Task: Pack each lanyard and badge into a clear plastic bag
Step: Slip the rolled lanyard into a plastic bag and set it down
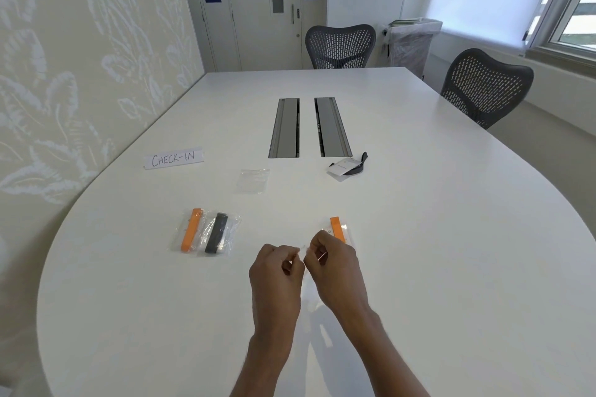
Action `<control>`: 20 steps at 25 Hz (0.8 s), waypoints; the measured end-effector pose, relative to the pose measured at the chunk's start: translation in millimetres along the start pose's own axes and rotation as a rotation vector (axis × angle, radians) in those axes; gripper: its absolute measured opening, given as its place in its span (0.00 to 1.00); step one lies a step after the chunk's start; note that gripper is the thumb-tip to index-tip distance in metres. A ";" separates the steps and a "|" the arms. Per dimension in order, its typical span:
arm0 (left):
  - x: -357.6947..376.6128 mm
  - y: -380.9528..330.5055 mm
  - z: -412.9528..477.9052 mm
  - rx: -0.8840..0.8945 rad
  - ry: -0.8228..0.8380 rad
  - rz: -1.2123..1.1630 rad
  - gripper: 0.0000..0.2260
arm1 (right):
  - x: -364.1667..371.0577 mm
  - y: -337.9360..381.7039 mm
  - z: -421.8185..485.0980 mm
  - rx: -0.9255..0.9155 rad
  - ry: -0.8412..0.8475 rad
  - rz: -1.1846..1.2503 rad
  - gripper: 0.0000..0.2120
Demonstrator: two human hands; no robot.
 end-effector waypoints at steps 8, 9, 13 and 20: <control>5.2 -8.3 6.5 -0.042 0.020 -0.130 0.10 | 5.0 3.4 0.3 0.025 -0.116 0.158 0.06; 6.3 -8.1 6.7 -0.063 0.021 -0.155 0.10 | 6.0 1.5 0.5 0.065 -0.097 0.187 0.06; 6.4 0.8 7.8 -0.179 0.031 -0.228 0.09 | 4.2 -4.7 1.2 0.135 0.046 0.161 0.09; 1.8 7.8 9.2 -0.222 -0.053 -0.201 0.09 | 3.4 -8.0 -0.5 0.121 -0.036 -0.016 0.11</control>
Point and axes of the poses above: each hand's wrist, its own z-axis towards the middle knuckle, its own x-axis out of the palm, y = z × x, the point moved 2 cm from there along z, towards the middle knuckle, and after that the axes turned 14 degrees about -x, right-handed, at the moved point
